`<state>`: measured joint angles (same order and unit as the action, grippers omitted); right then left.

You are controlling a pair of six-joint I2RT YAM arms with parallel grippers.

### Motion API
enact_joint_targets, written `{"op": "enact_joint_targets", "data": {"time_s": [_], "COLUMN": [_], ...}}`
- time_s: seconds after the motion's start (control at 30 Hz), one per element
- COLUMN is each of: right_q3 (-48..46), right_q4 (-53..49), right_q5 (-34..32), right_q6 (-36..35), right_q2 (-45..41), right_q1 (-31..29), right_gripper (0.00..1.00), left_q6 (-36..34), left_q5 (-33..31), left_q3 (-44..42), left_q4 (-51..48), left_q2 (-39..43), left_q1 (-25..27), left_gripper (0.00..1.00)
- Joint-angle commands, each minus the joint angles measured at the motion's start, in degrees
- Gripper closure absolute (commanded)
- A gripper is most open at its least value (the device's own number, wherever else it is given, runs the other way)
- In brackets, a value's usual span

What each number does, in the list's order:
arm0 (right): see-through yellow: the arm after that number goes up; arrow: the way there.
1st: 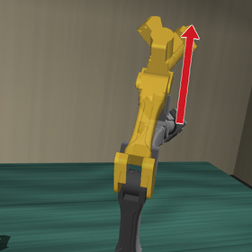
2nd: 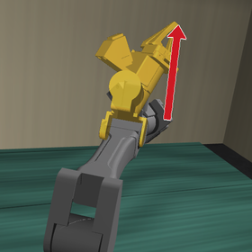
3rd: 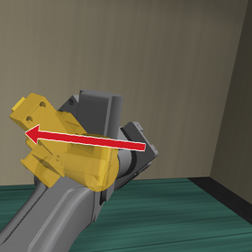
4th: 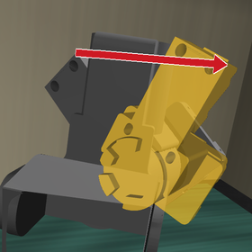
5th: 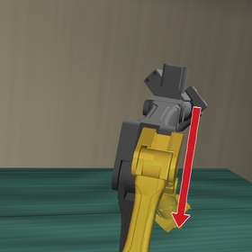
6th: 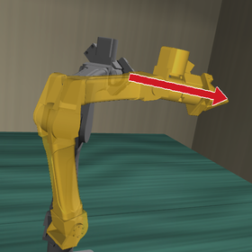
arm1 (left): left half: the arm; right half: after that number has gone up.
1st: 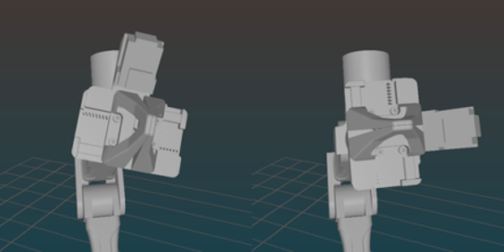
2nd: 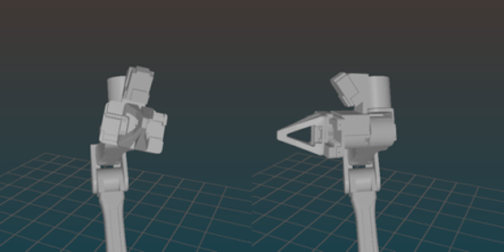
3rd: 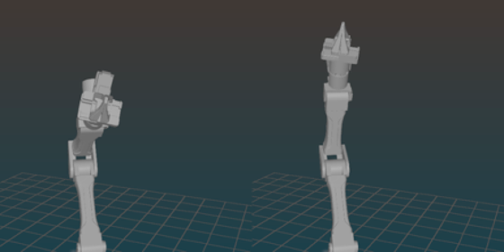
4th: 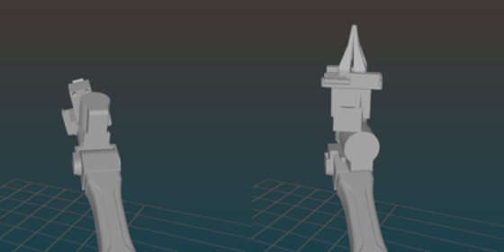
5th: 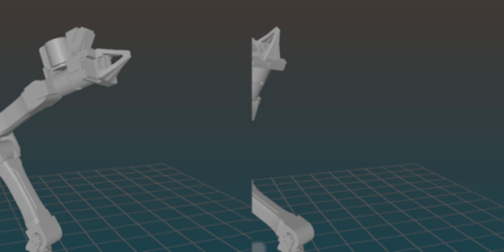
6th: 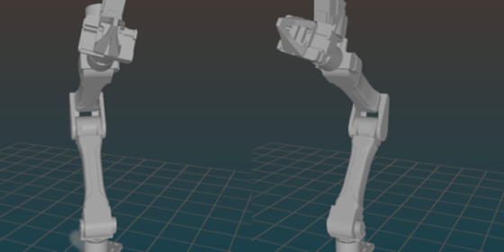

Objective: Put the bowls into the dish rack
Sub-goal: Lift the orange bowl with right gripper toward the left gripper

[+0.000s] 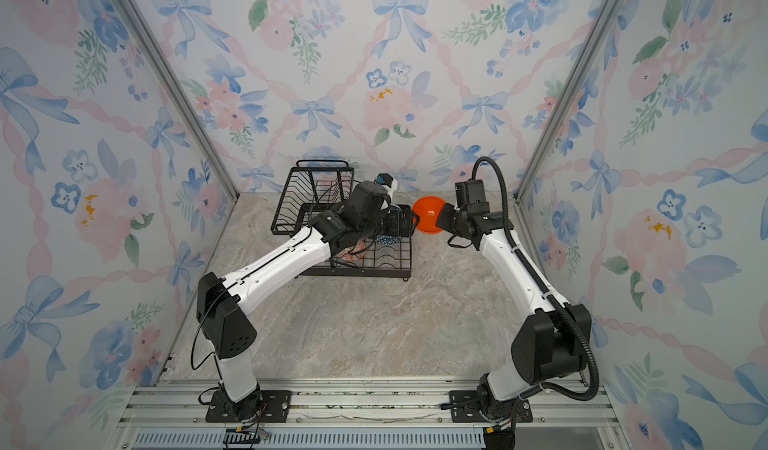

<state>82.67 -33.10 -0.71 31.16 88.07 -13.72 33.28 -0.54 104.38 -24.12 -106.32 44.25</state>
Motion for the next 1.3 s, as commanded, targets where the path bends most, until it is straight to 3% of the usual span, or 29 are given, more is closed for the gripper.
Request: {"op": "enact_joint_targets", "data": {"time_s": [0.0,0.4,0.7,1.27], "right_q3": [2.4,6.0,5.9,6.1], "right_q4": [-2.2,-0.2,0.5,-0.8], "right_q5": [-2.8,-9.6,-12.7,-17.1], "right_q6": [-1.7,-1.5,0.7,1.6], "right_q2": [-2.1,-3.4,-4.2,-4.1], "right_q1": [-2.1,-8.7,-10.5,-11.8], "right_gripper": [1.0,1.0,1.0,0.97], "left_q6": [6.2,5.5,5.8,7.1], "left_q5": [4.3,6.2,7.7,9.5], "left_q3": [0.5,6.2,5.9,6.3], "left_q4": [-1.0,-1.1,-1.0,-1.1], "left_q2": [0.4,-3.5,-4.4,-6.0], "left_q1": [-2.1,-4.1,-4.3,-4.1], "left_gripper": [0.03,0.26,0.55,0.84]}}
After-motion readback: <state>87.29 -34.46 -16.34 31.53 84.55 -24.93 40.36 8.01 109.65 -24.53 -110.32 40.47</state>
